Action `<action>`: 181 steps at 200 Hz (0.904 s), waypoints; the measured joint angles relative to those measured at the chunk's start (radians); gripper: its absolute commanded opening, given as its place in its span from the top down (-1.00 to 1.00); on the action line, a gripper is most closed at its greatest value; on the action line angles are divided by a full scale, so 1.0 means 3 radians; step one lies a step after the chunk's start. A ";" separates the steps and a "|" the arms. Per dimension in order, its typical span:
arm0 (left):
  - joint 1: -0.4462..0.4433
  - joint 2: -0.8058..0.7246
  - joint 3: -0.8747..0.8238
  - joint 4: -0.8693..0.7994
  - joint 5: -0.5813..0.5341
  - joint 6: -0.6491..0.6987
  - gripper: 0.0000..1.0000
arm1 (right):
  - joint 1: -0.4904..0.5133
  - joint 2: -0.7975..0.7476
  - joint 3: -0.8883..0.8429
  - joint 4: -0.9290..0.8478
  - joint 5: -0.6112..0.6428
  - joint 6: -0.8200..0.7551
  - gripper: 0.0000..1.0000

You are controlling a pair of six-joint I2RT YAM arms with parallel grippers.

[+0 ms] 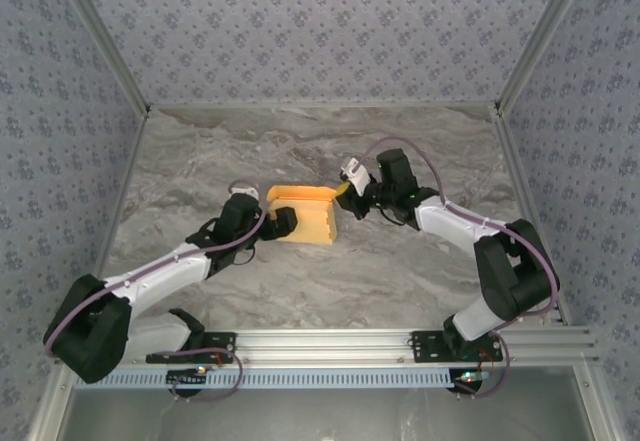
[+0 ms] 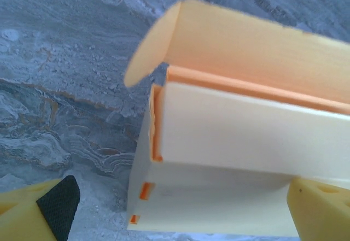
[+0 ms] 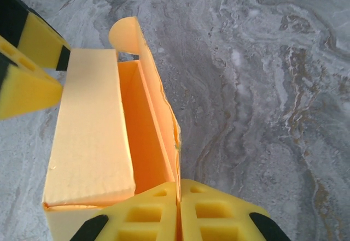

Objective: Fold the paper box

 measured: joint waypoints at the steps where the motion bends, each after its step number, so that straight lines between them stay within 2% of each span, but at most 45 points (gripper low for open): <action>1: 0.0001 -0.0005 0.0000 -0.0001 0.0000 0.0000 -0.99 | 0.0000 -0.0001 -0.0004 0.0006 0.0000 -0.0004 0.79; 54: 0.0098 -0.0608 -0.0127 -0.0013 -0.0100 0.0074 -0.99 | -0.0019 -0.0106 -0.0249 0.0258 -0.0001 -0.0200 0.78; 104: 0.0070 -0.0626 -0.0455 0.0230 0.0062 0.0548 -0.98 | -0.0019 -0.0106 -0.0278 0.0343 0.0000 -0.0268 0.78; 150: 0.0050 -0.0829 -0.0589 0.0215 0.0088 0.0659 -0.99 | -0.0027 -0.0106 -0.0281 0.0351 -0.0001 -0.0299 0.77; 181: 0.0046 -0.0608 -0.0591 0.0216 0.0039 0.0591 -0.99 | -0.0029 -0.0106 -0.0312 0.0389 -0.0008 -0.0324 0.76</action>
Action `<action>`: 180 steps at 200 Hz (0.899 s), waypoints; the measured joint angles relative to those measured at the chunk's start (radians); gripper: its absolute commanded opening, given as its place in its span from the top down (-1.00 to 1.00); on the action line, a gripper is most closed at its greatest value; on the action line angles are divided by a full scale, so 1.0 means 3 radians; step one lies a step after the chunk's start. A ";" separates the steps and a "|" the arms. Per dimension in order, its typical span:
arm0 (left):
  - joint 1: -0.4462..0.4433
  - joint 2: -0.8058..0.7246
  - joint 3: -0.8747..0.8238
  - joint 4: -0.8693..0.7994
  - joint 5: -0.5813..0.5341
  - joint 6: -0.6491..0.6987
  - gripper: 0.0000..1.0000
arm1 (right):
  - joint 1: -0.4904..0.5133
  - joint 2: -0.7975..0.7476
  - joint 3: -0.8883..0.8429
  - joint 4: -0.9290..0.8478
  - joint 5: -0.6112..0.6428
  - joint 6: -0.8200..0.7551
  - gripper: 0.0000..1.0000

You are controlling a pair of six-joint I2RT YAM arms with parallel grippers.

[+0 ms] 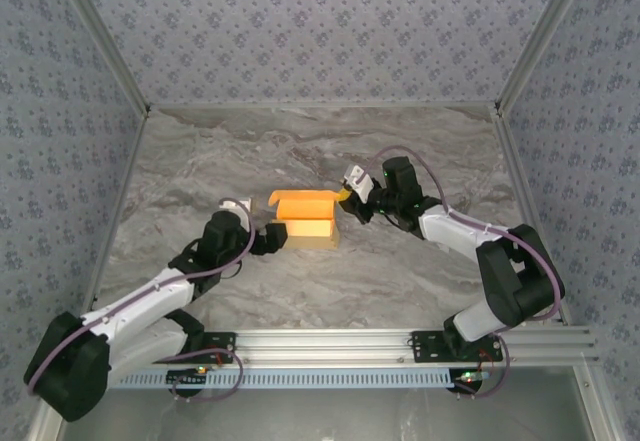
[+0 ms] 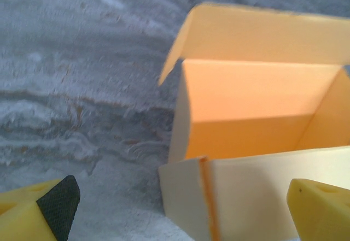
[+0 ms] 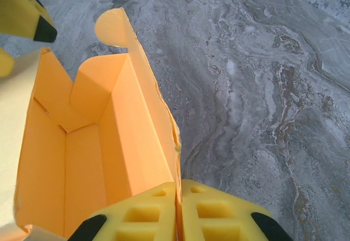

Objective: Fold the paper box

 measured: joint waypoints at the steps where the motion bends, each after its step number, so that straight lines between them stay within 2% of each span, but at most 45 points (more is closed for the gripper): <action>1: 0.0000 0.0010 0.0000 0.0003 -0.0001 -0.0008 -0.98 | 0.0000 0.0000 -0.0001 0.0000 -0.0001 -0.0004 0.76; 49: -0.0081 0.0331 0.0000 0.0365 -0.0079 -0.0233 -0.98 | 0.0001 -0.0080 -0.0134 0.0032 -0.0042 -0.0155 0.74; 90: -0.0088 0.0563 0.0127 0.0437 -0.0226 -0.0324 -0.95 | 0.0031 -0.0149 -0.0141 -0.0052 -0.0169 -0.0449 0.59; 108: -0.0088 0.0615 0.0159 0.0462 -0.0254 -0.0342 -0.91 | 0.0052 -0.0200 -0.0141 -0.0206 -0.0210 -0.0600 0.43; 126: -0.0103 0.0622 0.0159 0.0484 -0.0271 -0.0338 -0.89 | 0.0057 -0.0210 -0.0112 -0.0397 -0.0219 -0.0704 0.13; 157: -0.0145 0.0622 0.0159 0.0501 -0.0329 -0.0298 -0.88 | 0.0053 -0.0209 0.0132 -0.0863 -0.0326 -0.0778 -0.24; 180: -0.0165 0.0622 0.0155 0.0512 -0.0356 -0.0267 -0.87 | 0.0055 -0.0144 0.0470 -0.1289 -0.0427 -0.0863 -0.32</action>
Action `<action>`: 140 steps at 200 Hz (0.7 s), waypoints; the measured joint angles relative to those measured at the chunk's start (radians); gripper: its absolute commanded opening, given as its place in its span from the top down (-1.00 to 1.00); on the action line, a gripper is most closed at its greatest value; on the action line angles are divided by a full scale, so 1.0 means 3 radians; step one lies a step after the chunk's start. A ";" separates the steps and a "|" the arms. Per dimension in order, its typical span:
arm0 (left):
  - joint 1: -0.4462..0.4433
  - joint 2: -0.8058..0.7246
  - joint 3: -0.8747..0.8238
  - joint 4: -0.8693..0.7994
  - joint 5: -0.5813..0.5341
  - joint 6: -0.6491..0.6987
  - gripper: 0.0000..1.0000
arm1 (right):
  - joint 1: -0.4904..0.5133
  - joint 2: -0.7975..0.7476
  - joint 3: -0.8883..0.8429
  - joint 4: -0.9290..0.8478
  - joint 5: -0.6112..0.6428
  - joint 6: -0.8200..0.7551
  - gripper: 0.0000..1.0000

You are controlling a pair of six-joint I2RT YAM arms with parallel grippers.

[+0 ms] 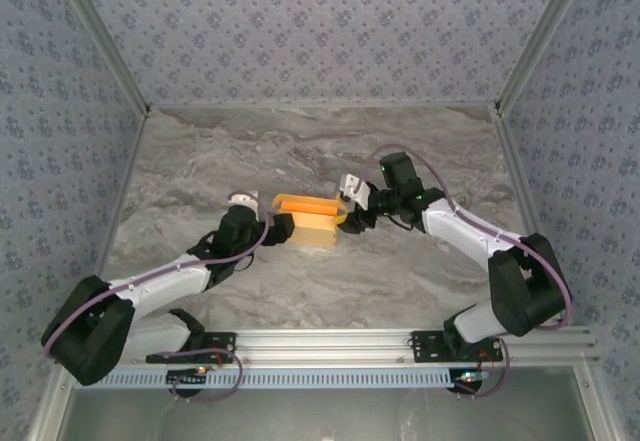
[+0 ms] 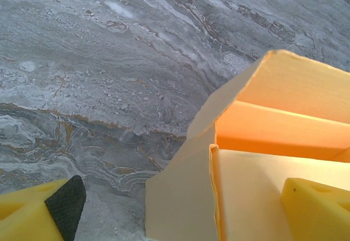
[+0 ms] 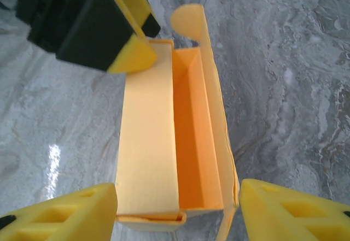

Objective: Fold the paper box

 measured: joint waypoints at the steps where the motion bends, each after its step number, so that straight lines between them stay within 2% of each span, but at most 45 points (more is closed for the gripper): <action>1: 0.0000 0.0000 0.0000 0.0000 -0.0001 0.0001 -0.87 | 0.0000 0.0005 0.0011 -0.0015 -0.0001 -0.0001 -0.33; 13: -0.0010 0.0000 -0.0003 0.0009 -0.0022 0.0009 -0.87 | 0.0014 0.0109 0.0212 -0.0249 -0.0028 -0.0062 -0.41; 41: -0.0023 0.0001 -0.0003 0.0010 -0.0051 0.0015 -0.86 | 0.0095 0.0375 0.0465 -0.0637 0.0046 -0.0126 -0.44; 80: -0.0029 0.0000 -0.0011 0.0023 -0.0061 0.0013 -0.85 | 0.0306 0.0558 0.0477 -0.0811 0.0373 -0.0104 -0.45; 120: -0.0032 0.0000 -0.0015 0.0024 -0.0081 -0.0010 -0.85 | 0.0323 0.0474 0.0479 -0.0825 0.0393 -0.0060 -0.47; 127: -0.0033 0.0000 -0.0015 0.0025 -0.0083 -0.0011 -0.85 | 0.0315 0.0408 0.0479 -0.0819 0.0385 -0.0034 -0.68; 140: -0.0043 0.0000 -0.0015 0.0024 -0.0090 -0.0013 -0.84 | 0.0289 0.0256 0.0479 -0.0793 0.0365 0.0042 -0.81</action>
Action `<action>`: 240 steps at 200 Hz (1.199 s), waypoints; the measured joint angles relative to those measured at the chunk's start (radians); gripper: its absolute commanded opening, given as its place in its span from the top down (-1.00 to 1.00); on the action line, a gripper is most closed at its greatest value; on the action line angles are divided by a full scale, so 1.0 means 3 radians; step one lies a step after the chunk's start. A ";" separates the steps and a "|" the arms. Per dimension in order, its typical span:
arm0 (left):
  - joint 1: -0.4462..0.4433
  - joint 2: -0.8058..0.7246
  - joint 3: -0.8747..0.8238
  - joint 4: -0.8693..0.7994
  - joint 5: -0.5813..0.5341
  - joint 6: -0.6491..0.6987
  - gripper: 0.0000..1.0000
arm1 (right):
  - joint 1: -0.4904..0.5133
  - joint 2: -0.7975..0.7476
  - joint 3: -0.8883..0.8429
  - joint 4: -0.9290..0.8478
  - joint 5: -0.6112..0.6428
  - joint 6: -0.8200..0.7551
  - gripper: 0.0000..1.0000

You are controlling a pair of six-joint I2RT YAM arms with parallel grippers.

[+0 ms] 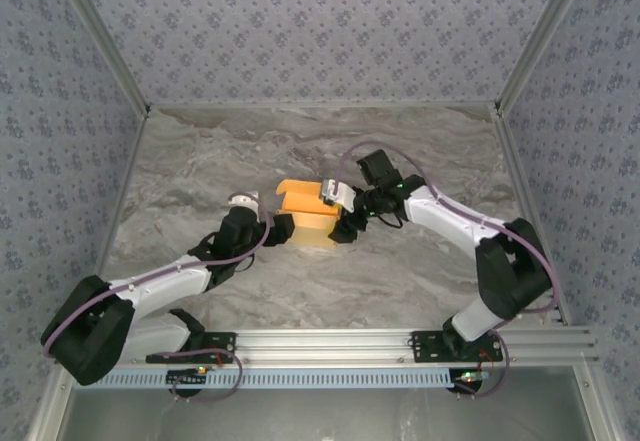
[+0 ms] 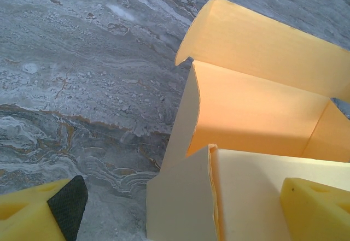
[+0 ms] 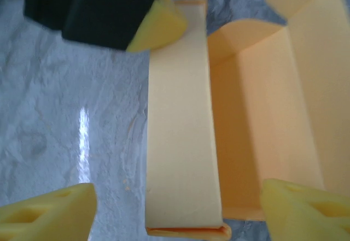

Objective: Fold the paper box

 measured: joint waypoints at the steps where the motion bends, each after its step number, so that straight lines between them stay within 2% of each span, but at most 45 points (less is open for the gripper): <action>1: -0.0001 0.0000 0.0000 0.0000 -0.0001 0.0000 -0.84 | -0.0001 -0.0008 0.0000 0.0000 -0.0001 0.0010 -0.82; 35: -0.0001 -0.0004 -0.0014 0.0014 -0.0022 -0.0003 -0.84 | -0.0235 -0.0074 0.0379 -0.0080 -0.0055 0.0177 -0.89; 57: -0.0008 -0.0005 -0.0022 0.0029 -0.0037 -0.0024 -0.84 | -0.0354 0.0200 0.0749 -0.0076 0.0010 0.0361 -0.73; 82: -0.0008 -0.0005 -0.0024 0.0034 -0.0041 -0.0036 -0.84 | -0.0432 0.0684 0.1120 -0.0083 0.0070 0.0720 -0.73; 112: -0.0008 -0.0006 -0.0025 0.0036 -0.0042 -0.0037 -0.84 | -0.0495 0.1319 0.1601 -0.0346 -0.0191 0.0971 -0.72; 143: -0.0008 -0.0008 -0.0041 0.0053 -0.0042 -0.0060 -0.84 | -0.0492 0.1806 0.2070 -0.0760 -0.0420 0.1074 -0.59; 165: -0.0009 -0.0010 -0.0047 0.0061 -0.0052 -0.0076 -0.84 | -0.0492 0.2078 0.2352 -0.1078 -0.0738 0.1106 -0.48; 202: -0.0010 -0.0010 -0.0047 0.0058 -0.0061 -0.0103 -0.84 | -0.0453 0.2202 0.2496 -0.1620 -0.1250 0.0895 -0.48; 240: -0.0010 -0.0009 -0.0047 0.0051 -0.0099 -0.0139 -0.84 | -0.0348 0.2202 0.2514 -0.1951 -0.1448 0.0655 -0.48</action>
